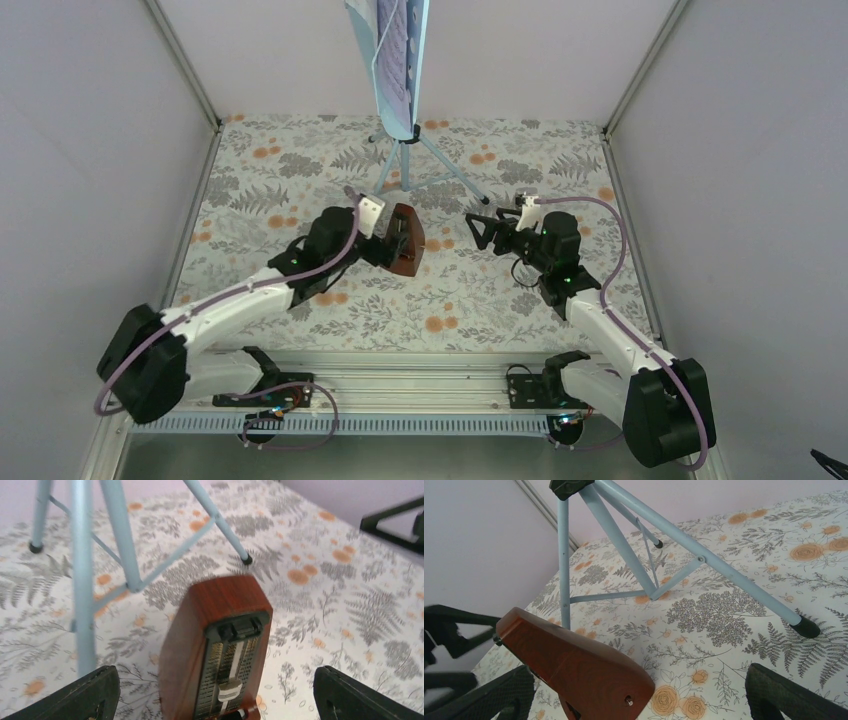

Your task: Pack up the instrument practice props

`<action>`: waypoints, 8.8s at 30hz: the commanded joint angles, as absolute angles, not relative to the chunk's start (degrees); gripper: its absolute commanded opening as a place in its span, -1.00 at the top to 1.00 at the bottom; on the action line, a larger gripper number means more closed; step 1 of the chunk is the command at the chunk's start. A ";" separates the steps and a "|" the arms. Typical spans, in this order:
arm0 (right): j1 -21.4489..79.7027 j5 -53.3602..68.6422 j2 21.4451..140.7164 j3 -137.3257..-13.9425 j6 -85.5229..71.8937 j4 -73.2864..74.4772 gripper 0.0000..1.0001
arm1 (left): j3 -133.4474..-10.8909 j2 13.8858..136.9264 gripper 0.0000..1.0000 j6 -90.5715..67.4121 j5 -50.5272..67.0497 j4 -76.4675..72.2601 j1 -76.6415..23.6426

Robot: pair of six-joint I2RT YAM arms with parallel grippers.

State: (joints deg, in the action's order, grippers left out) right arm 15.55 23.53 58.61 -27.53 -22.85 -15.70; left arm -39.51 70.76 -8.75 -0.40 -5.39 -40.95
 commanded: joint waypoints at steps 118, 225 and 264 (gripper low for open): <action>63.49 -1.72 69.51 -24.94 18.48 -61.18 -0.99 | -44.36 46.19 0.95 -63.45 45.34 44.97 4.33; 43.70 -10.95 55.36 -29.68 -14.01 -4.41 0.07 | -55.12 78.17 -0.95 -18.06 4.28 4.65 -34.24; 40.78 -15.80 47.78 -32.14 -13.60 0.18 0.06 | -76.26 93.81 0.01 -49.18 -38.03 48.79 -55.27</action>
